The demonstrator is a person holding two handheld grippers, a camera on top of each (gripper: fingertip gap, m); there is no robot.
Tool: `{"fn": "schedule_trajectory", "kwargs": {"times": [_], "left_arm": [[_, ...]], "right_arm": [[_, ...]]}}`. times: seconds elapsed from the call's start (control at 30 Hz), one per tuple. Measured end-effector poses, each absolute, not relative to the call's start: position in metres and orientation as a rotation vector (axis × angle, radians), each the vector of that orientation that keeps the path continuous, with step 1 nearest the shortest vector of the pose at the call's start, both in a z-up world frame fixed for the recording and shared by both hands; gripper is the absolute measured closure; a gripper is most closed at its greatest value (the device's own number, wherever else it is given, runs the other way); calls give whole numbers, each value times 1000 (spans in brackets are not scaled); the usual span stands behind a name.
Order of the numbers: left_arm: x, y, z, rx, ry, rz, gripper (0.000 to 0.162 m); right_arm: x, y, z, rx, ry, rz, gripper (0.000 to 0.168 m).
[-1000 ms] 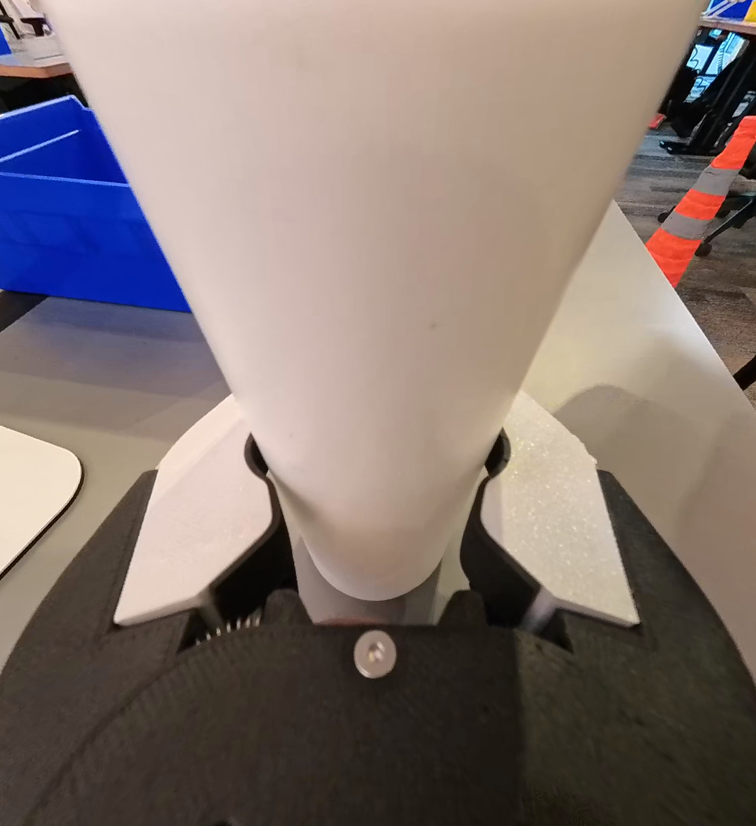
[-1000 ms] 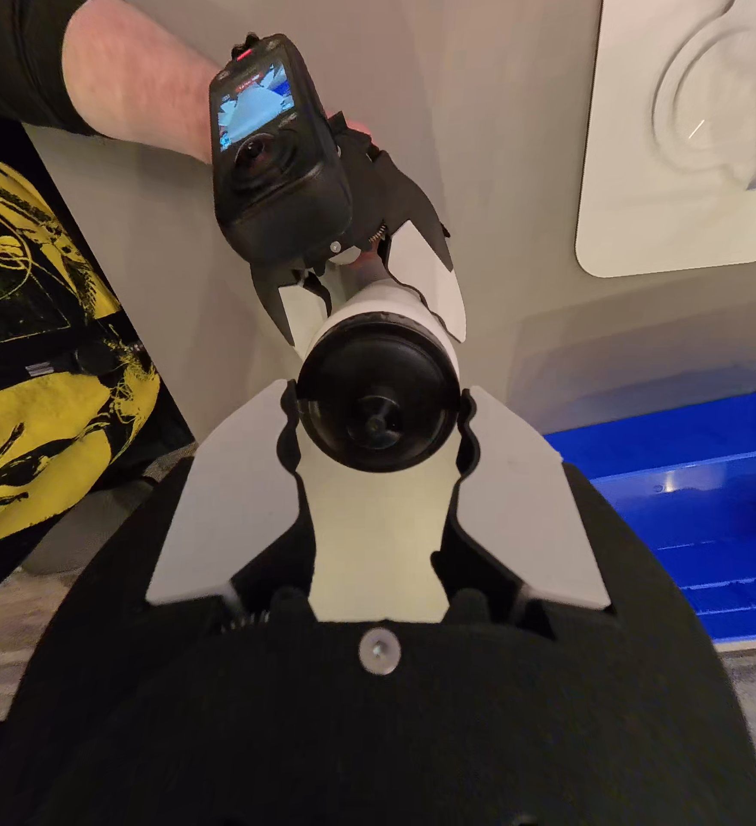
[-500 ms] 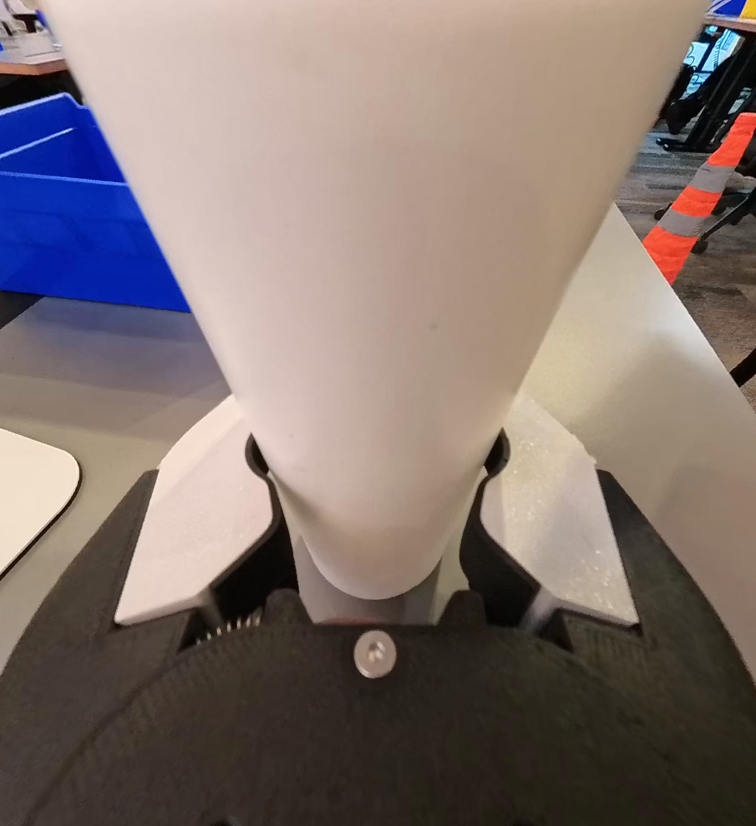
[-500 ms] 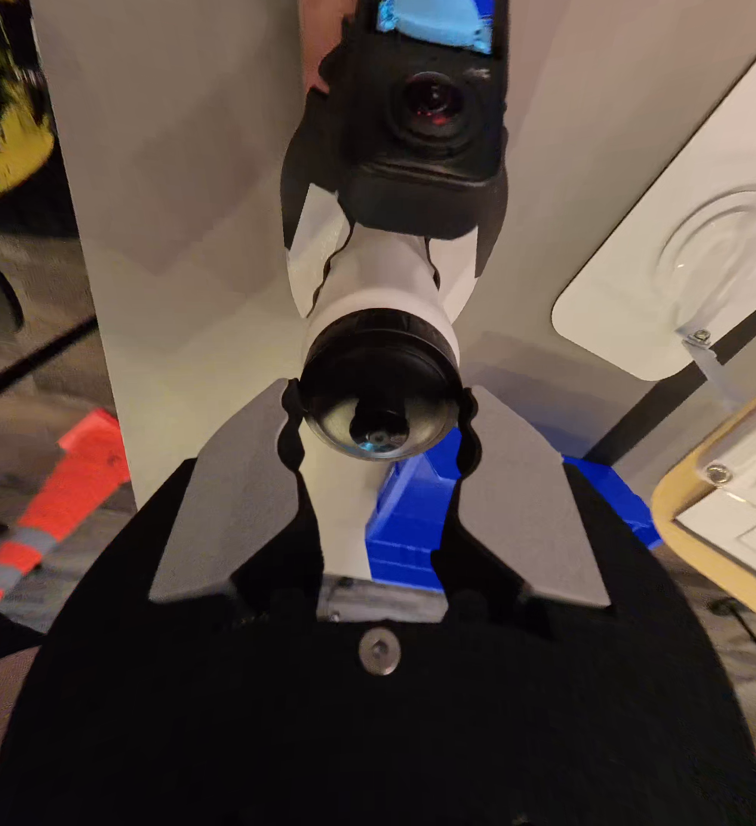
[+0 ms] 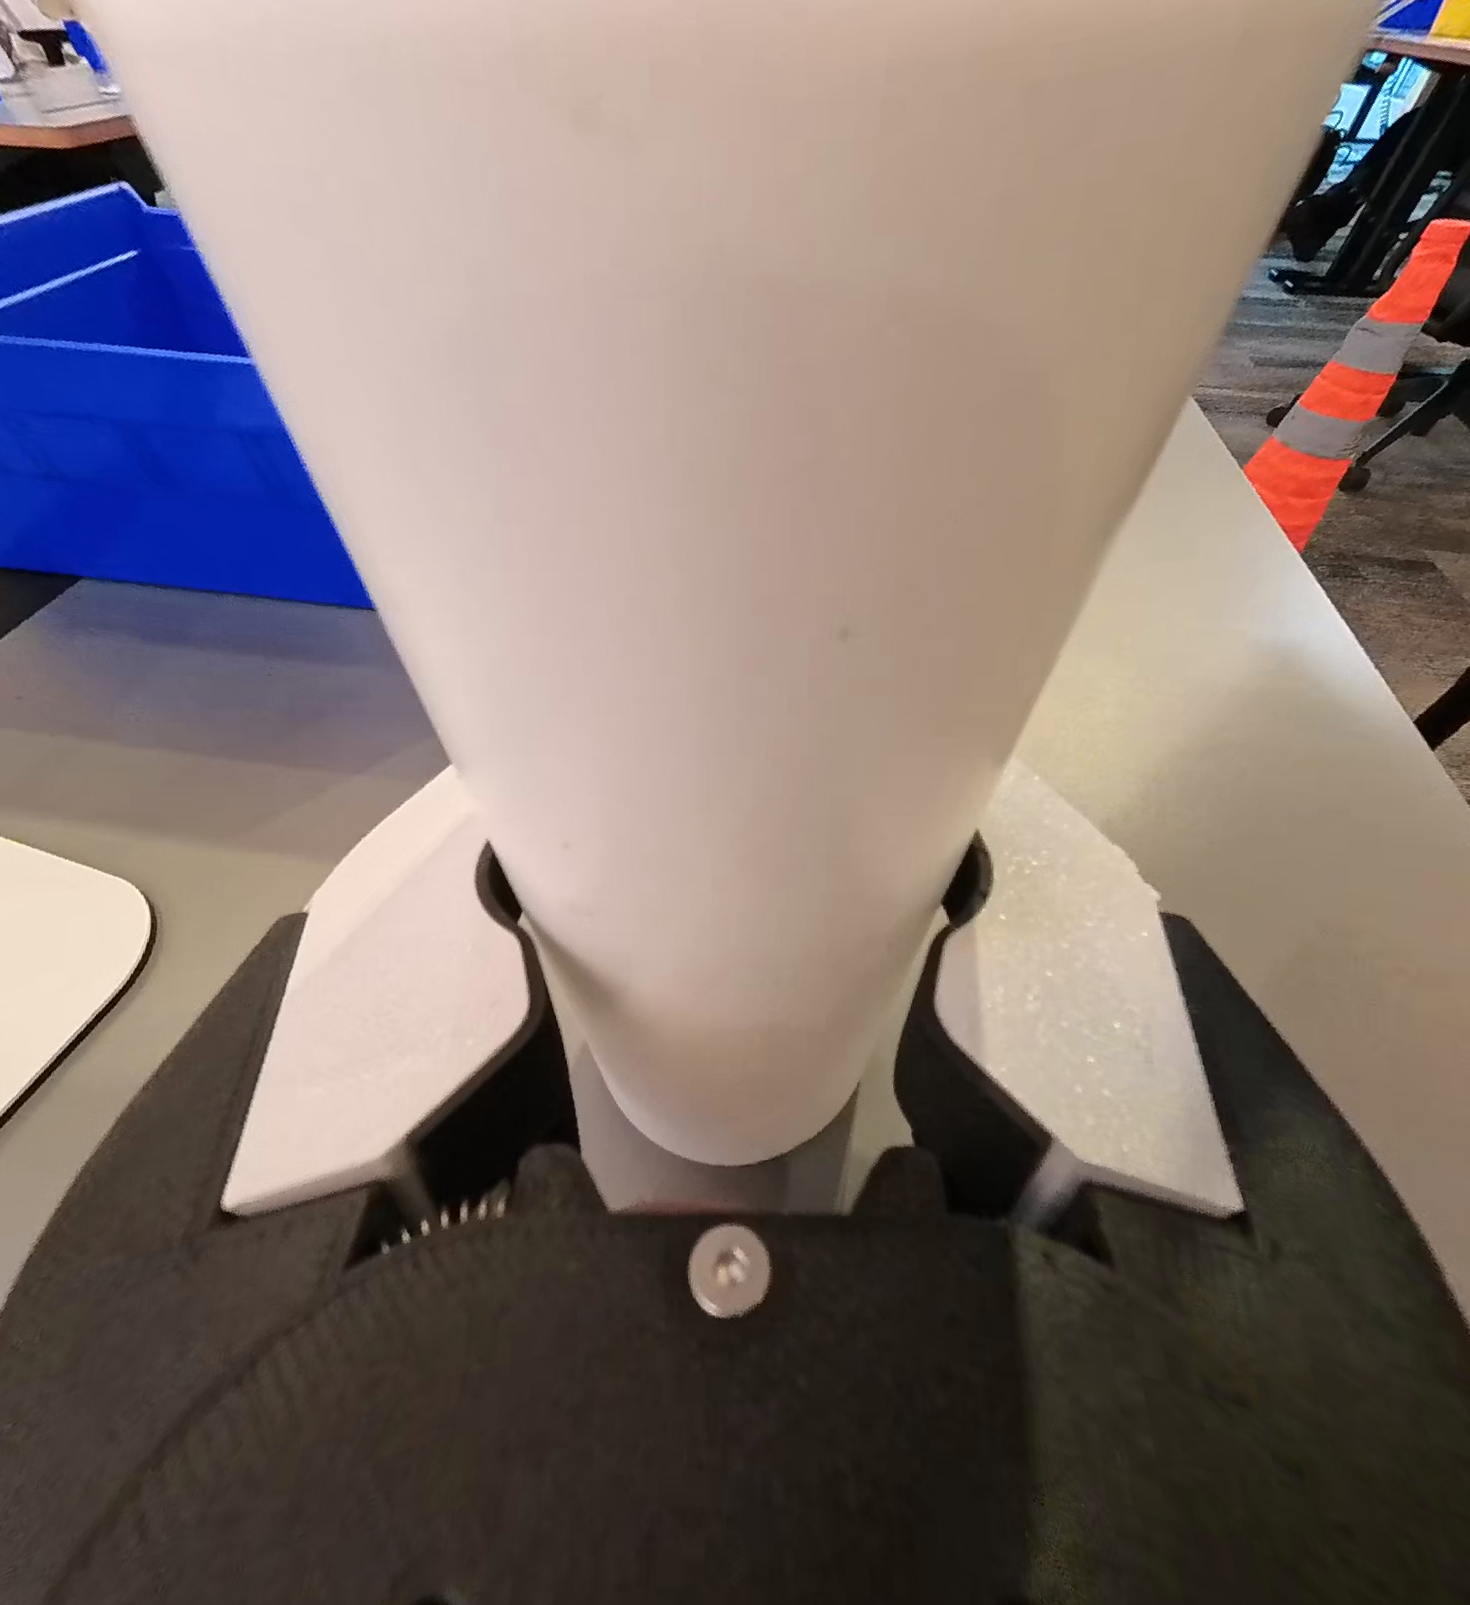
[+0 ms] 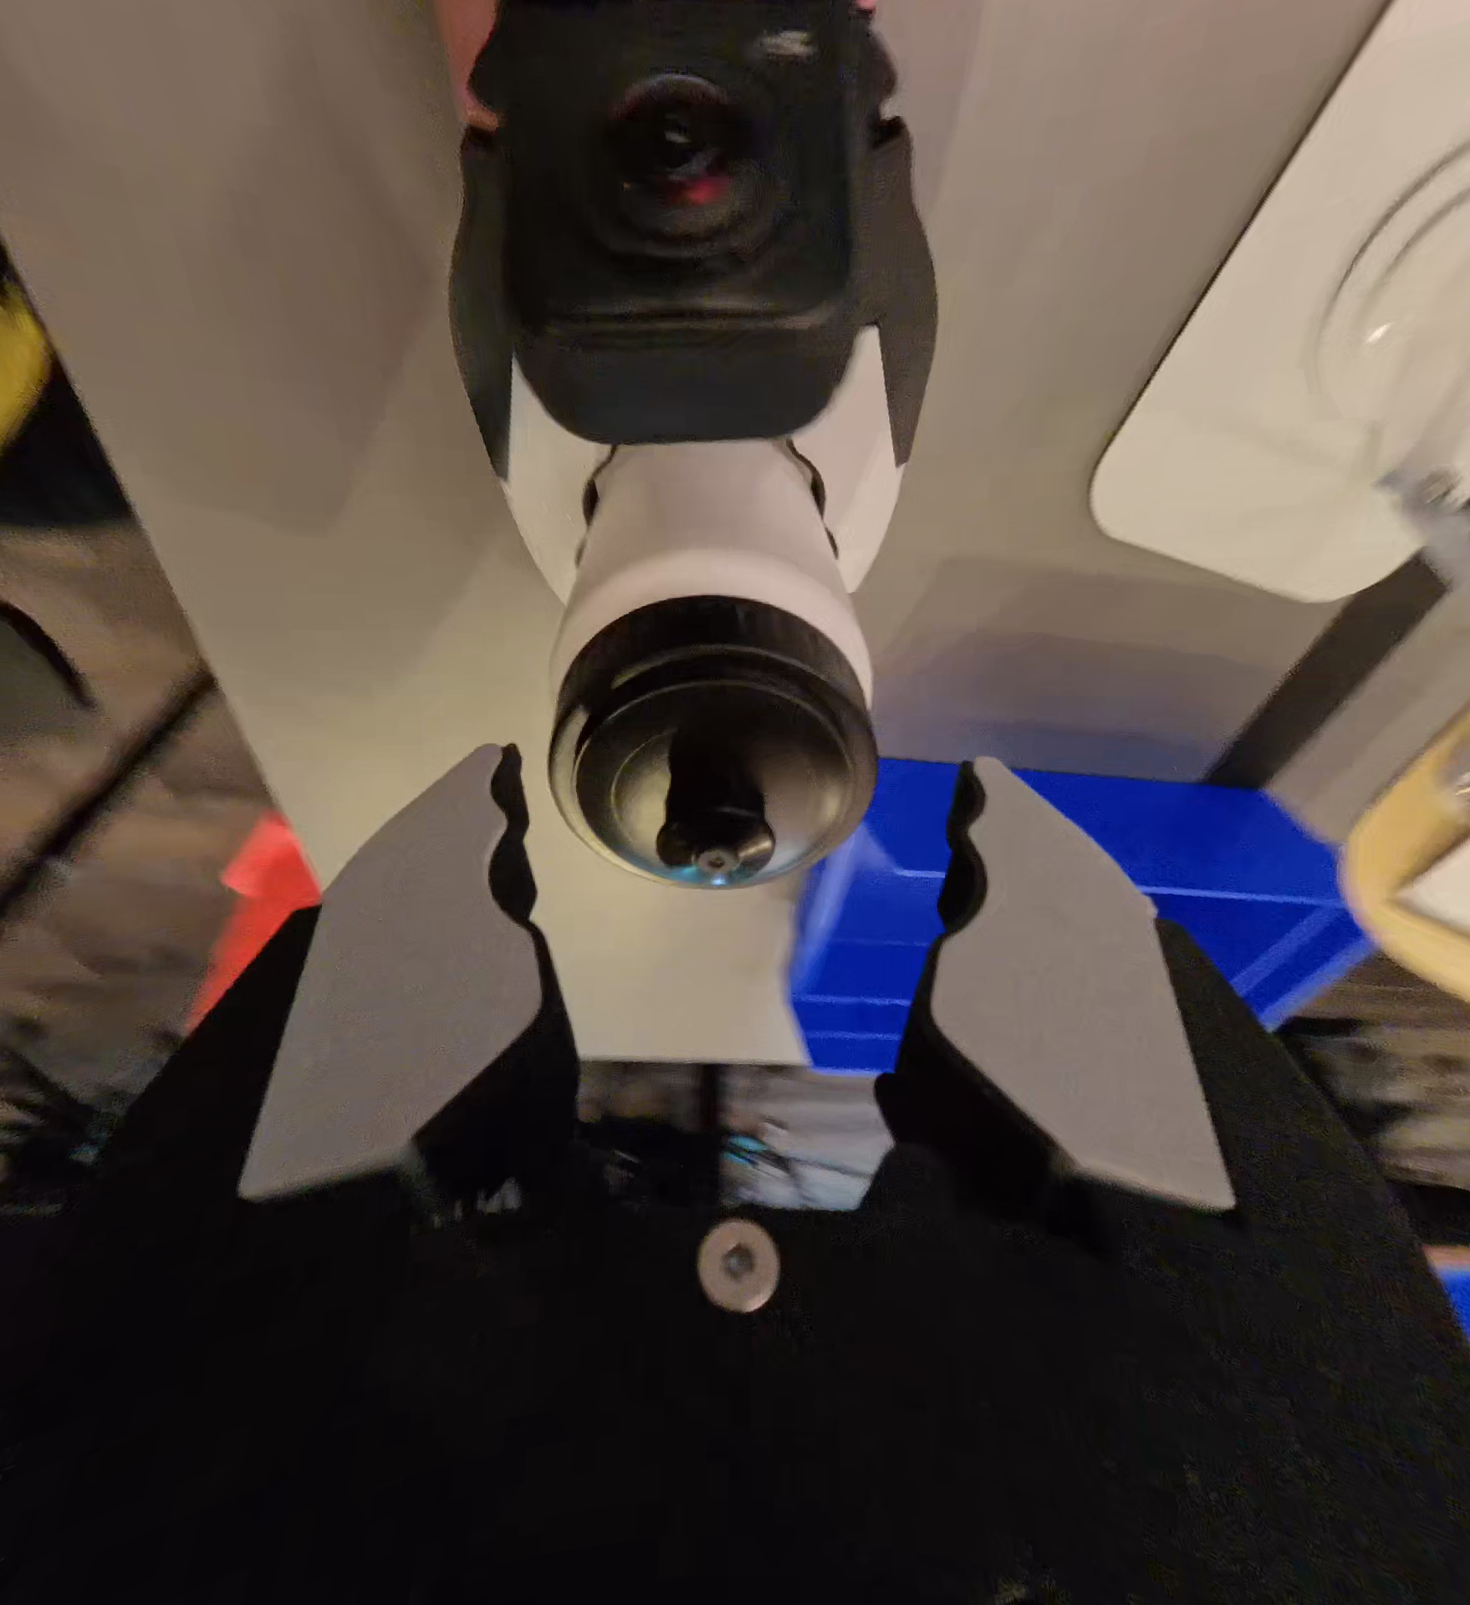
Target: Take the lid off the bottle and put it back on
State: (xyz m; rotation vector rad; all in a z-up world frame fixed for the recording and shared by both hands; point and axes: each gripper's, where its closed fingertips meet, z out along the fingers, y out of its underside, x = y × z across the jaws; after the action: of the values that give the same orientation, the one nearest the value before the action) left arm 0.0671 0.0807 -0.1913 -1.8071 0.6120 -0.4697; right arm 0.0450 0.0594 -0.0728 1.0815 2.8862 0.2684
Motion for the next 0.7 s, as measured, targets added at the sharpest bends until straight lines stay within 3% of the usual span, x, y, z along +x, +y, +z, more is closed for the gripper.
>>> {"fn": "schedule_trajectory", "kwargs": {"times": [0.13,0.2,0.3,0.57,0.7], "left_arm": [[67,81,-191,-1805,609,-477,65],[67,81,-191,-1807,608,-475,65],[67,81,-192,-1809,611,-470,65],[66,81,-191,-1809,607,-474,66],[67,81,-192,-1812,617,-461,66]], "right_arm": [[41,52,-71,1497,2713,-99,99],[42,54,-72,1618,2668,-153,92],[44,52,-73,1680,2656,-212,98],[44,53,-72,1398,2805,-61,99],[48,55,-72,936,2946,161,99]]}}
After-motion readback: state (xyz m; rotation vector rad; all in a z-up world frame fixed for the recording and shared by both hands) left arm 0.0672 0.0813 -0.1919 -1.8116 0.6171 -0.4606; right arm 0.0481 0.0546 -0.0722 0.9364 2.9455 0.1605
